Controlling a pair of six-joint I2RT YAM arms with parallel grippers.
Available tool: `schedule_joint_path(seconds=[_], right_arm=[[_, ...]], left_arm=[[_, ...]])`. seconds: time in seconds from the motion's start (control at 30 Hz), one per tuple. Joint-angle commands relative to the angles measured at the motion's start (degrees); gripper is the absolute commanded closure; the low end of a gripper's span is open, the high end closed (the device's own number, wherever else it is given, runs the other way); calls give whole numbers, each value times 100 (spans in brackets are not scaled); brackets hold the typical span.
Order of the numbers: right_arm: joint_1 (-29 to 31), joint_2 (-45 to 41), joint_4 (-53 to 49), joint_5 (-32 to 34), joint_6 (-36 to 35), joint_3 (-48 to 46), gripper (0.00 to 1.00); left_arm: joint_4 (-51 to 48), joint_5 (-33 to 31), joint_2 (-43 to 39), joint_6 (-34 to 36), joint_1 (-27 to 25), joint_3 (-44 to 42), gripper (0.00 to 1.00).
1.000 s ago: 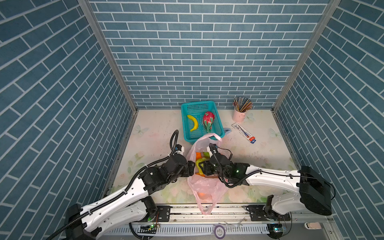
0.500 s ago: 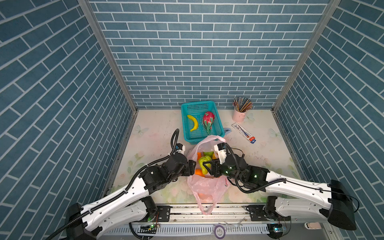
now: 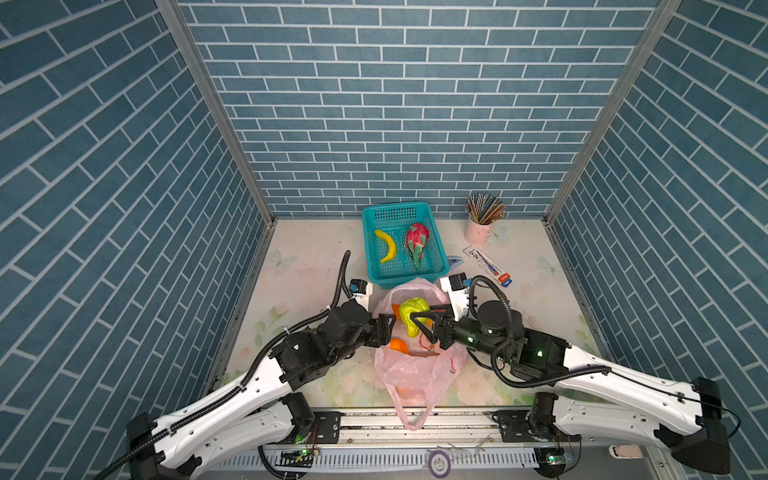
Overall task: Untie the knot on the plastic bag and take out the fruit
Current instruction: 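Lift the green pear out of the bag with the right gripper, then pass the green pear from the right gripper to the left gripper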
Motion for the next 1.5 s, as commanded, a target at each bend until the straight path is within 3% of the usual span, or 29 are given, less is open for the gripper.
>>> schedule_joint_path(seconds=[0.0,0.23,0.5,0.7,1.07,1.3,1.47], right_arm=[[-143,-30,172,32,-283,373,53],[-747,213,305,-472,-275,1006,53],[-1328,686,433,-1175,-86,1542,53],[-1357,835,736,-1324,36,1552,53],[-1358,905,989,-1449,266,1515,55],[-1356,934,993,-1469,389,1474,55],[-1359,947,947,-1416,393,1474,54]], left_arm=[[728,-44,-371,660,-12,81,27],[1844,85,-915,2352,-9,56,27],[3178,1224,-781,4467,-19,86,26],[3307,1009,-73,4998,-4,578,13],[3504,499,909,5262,-6,1025,13],[3605,166,1155,5564,-3,1161,28],[3666,57,1216,5562,-7,1242,50]])
